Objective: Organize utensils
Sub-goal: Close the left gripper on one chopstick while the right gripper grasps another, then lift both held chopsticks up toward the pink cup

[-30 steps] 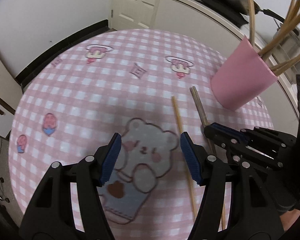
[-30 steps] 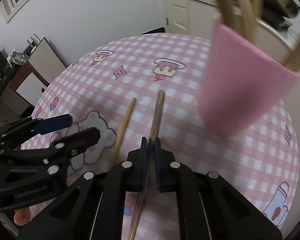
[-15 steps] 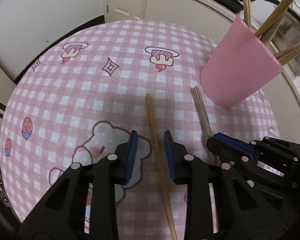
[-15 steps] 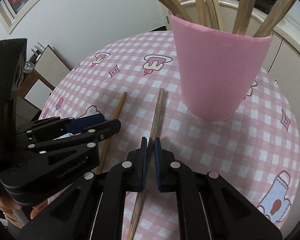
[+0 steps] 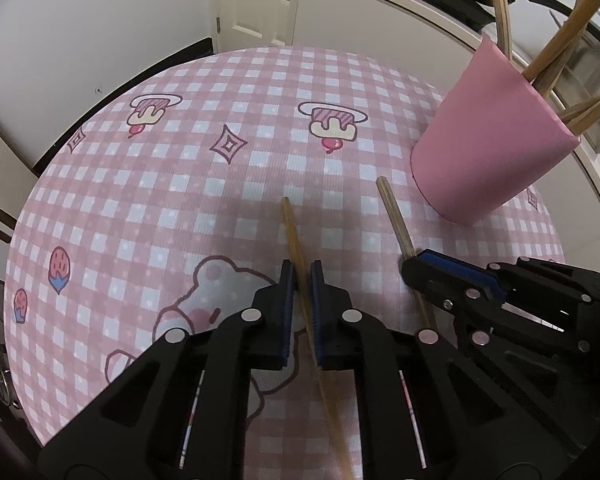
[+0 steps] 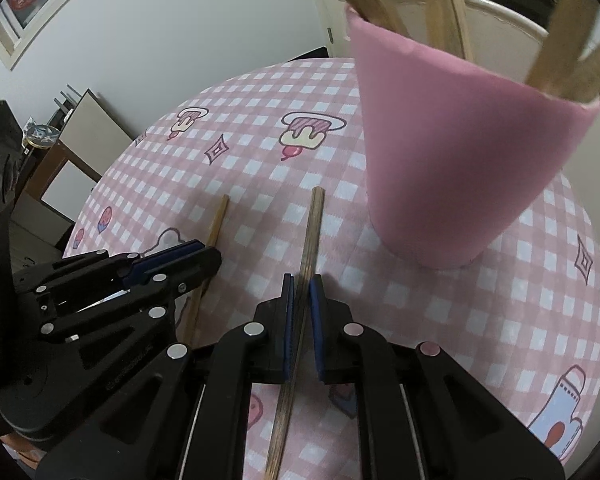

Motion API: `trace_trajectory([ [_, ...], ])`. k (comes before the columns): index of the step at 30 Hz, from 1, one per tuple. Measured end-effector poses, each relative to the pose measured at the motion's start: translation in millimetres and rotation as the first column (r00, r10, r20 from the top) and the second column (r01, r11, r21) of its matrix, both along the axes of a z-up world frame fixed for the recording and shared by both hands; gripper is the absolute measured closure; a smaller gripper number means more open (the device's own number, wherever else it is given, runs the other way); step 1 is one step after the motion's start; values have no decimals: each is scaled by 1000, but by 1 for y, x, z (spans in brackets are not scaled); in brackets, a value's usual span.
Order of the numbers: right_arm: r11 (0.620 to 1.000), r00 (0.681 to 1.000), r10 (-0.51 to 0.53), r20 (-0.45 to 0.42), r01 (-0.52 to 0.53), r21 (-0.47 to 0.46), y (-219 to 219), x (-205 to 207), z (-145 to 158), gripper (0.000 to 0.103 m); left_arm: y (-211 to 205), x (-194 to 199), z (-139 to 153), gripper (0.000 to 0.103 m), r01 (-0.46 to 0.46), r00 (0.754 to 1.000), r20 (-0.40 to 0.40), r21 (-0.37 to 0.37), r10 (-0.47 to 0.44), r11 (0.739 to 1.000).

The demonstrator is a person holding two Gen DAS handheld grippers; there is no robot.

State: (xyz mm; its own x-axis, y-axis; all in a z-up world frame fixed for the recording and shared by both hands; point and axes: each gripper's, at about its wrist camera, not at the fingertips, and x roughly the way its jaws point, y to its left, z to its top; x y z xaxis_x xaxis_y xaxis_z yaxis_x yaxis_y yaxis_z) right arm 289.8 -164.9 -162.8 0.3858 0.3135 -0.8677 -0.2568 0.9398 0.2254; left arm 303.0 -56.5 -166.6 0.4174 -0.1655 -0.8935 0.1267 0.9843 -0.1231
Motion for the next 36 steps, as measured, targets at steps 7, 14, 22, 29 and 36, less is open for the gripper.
trace_trajectory([
  [7,1000,999,-2,37,1,24,-1,-10,10,97,10,-11,11,97,6,1000,12,-33,-6,999],
  [14,998,994,25,102,-31,53,5,-32,43,98,22,-40,52,97,22,995,100,-58,-16,998],
  [22,995,980,55,193,-70,72,10,-64,84,98,30,-83,104,97,42,975,221,-69,-26,997],
  [29,995,956,49,289,-72,69,6,-91,118,98,23,-116,142,97,80,944,326,-76,-51,994],
  [36,996,912,1,410,-39,84,-14,-118,155,98,15,-133,173,97,106,906,421,-111,-50,988],
])
